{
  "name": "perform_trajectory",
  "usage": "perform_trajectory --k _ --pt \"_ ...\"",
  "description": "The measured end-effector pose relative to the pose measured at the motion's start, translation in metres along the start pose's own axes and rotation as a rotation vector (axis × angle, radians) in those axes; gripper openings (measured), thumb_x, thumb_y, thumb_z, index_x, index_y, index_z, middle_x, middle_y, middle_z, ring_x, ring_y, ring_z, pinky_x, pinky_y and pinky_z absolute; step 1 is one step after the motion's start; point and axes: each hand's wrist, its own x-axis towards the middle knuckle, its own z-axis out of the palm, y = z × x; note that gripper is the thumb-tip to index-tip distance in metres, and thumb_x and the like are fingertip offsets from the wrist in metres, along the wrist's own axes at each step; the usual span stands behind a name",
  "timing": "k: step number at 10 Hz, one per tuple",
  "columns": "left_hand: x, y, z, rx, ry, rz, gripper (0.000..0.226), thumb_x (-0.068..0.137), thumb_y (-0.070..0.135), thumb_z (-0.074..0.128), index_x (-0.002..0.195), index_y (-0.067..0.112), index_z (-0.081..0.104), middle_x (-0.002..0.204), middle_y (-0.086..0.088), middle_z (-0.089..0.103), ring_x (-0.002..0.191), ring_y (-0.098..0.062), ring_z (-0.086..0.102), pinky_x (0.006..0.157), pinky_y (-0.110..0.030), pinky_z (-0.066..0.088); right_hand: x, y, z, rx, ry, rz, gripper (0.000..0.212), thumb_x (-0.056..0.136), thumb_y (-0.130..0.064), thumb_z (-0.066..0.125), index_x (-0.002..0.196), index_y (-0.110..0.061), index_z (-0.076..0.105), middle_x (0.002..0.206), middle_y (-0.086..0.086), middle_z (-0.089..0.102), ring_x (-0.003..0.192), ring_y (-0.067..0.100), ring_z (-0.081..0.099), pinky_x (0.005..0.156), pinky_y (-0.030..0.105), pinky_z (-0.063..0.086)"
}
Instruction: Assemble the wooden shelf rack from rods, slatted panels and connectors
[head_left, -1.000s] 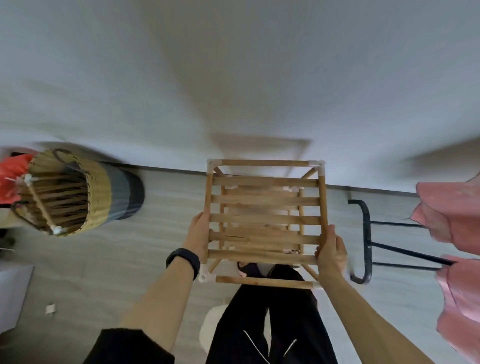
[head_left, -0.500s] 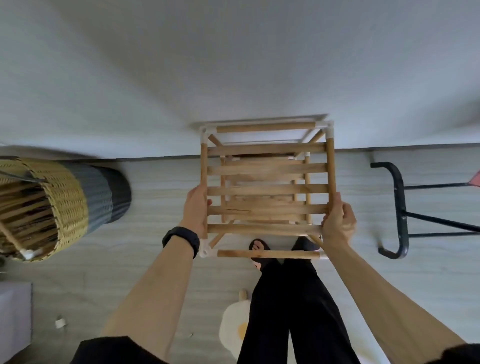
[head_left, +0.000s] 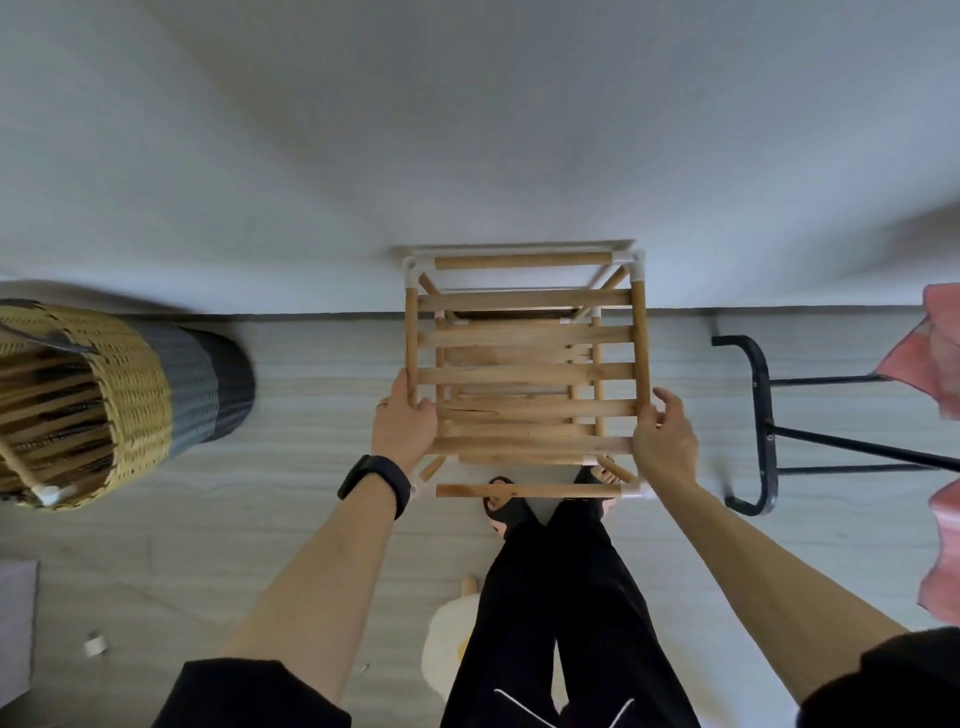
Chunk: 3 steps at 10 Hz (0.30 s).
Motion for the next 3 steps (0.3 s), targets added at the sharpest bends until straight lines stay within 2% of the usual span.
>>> perform_trajectory --k 1,2,3 --pt "-0.036 -0.008 -0.005 0.106 -0.093 0.049 0.051 0.103 0.025 0.045 0.153 0.033 0.036 0.147 -0.013 0.041 0.112 -0.029 0.061 0.088 -0.030 0.054 -0.029 -0.003 -0.015 -0.296 -0.040 -0.186 0.040 0.105 -0.026 0.043 0.145 -0.023 0.048 0.143 0.009 0.050 0.127 0.032 0.048 0.103 0.048 0.044" --pt "-0.078 -0.008 -0.007 0.277 -0.185 0.086 0.048 0.104 0.029 0.044 0.153 0.029 0.040 0.152 -0.014 0.043 0.127 -0.032 0.053 0.104 -0.042 0.048 -0.071 -0.012 -0.035 -0.396 -0.173 -0.289 0.038 0.103 -0.026 0.044 0.137 -0.026 0.061 0.148 0.002 0.050 0.135 0.028 0.041 0.107 0.046 0.044" --pt "-0.119 0.001 -0.012 0.519 -0.166 0.234 0.049 0.105 0.032 0.041 0.154 0.028 0.039 0.153 -0.010 0.046 0.135 -0.032 0.048 0.109 -0.045 0.042 -0.113 -0.024 -0.053 -0.507 -0.237 -0.415 0.036 0.103 -0.030 0.046 0.134 -0.032 0.063 0.147 -0.006 0.053 0.140 0.022 0.035 0.111 0.040 0.037"
